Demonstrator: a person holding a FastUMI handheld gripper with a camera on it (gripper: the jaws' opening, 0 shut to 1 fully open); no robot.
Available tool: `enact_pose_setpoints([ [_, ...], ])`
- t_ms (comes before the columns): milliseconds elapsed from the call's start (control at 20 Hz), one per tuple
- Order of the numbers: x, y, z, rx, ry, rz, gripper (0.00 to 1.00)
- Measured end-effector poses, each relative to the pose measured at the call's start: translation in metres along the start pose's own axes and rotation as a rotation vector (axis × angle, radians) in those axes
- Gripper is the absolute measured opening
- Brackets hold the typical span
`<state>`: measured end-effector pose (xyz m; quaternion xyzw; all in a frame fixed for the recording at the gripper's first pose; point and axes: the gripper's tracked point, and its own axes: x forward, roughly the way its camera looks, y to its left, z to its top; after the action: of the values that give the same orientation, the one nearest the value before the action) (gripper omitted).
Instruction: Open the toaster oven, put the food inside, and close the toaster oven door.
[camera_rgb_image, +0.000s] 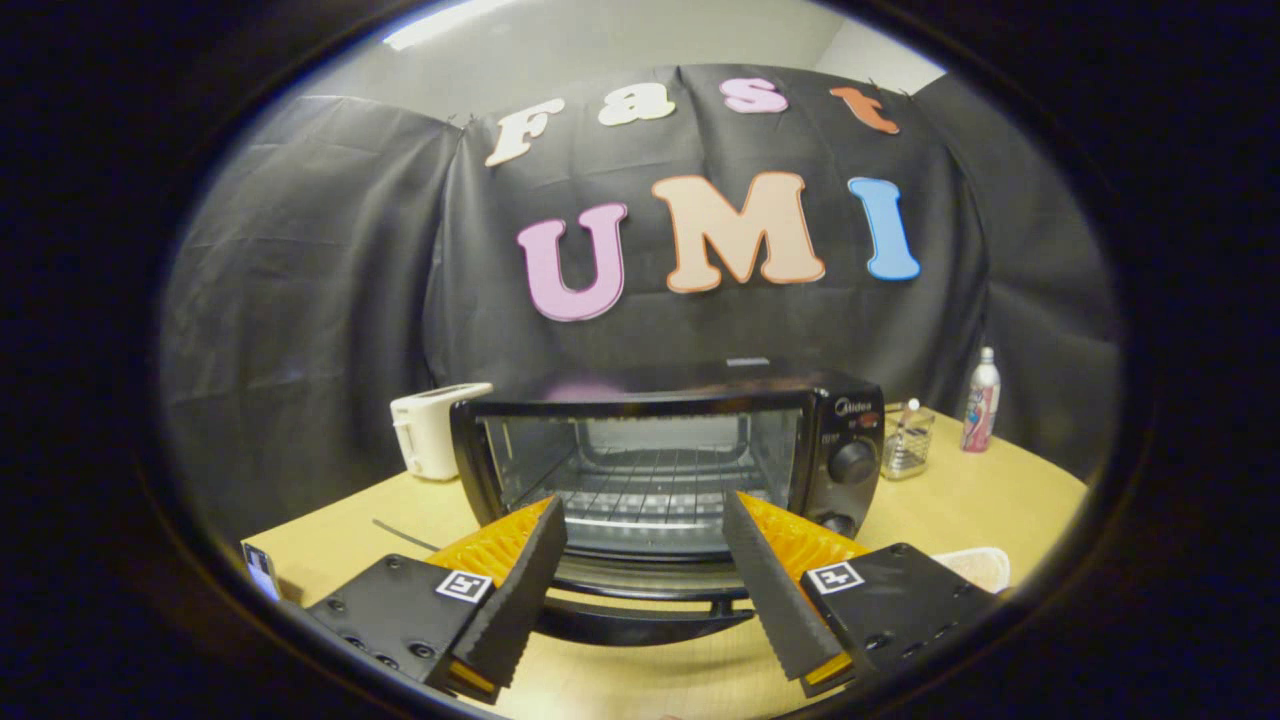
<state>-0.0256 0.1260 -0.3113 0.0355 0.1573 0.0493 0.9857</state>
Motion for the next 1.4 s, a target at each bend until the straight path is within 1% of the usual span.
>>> enact_pose_setpoints([
  [100,-0.001,-0.003,-0.028,0.015,0.094,0.007,0.97],
  [200,-0.002,-0.014,-0.05,0.022,0.171,-0.018,0.95],
  [350,-0.008,-0.011,-0.07,0.041,0.224,0.001,0.92],
  [600,-0.008,-0.015,-0.073,0.029,0.224,0.003,0.9],
  [800,-0.011,-0.015,-0.097,0.058,0.301,-0.007,0.88],
  [1050,-0.012,-0.015,-0.094,0.055,0.273,-0.005,0.88],
  [1250,-0.026,-0.014,-0.083,0.127,0.256,0.033,0.88],
  [1400,-0.04,-0.035,-0.065,0.131,0.213,0.006,0.88],
])
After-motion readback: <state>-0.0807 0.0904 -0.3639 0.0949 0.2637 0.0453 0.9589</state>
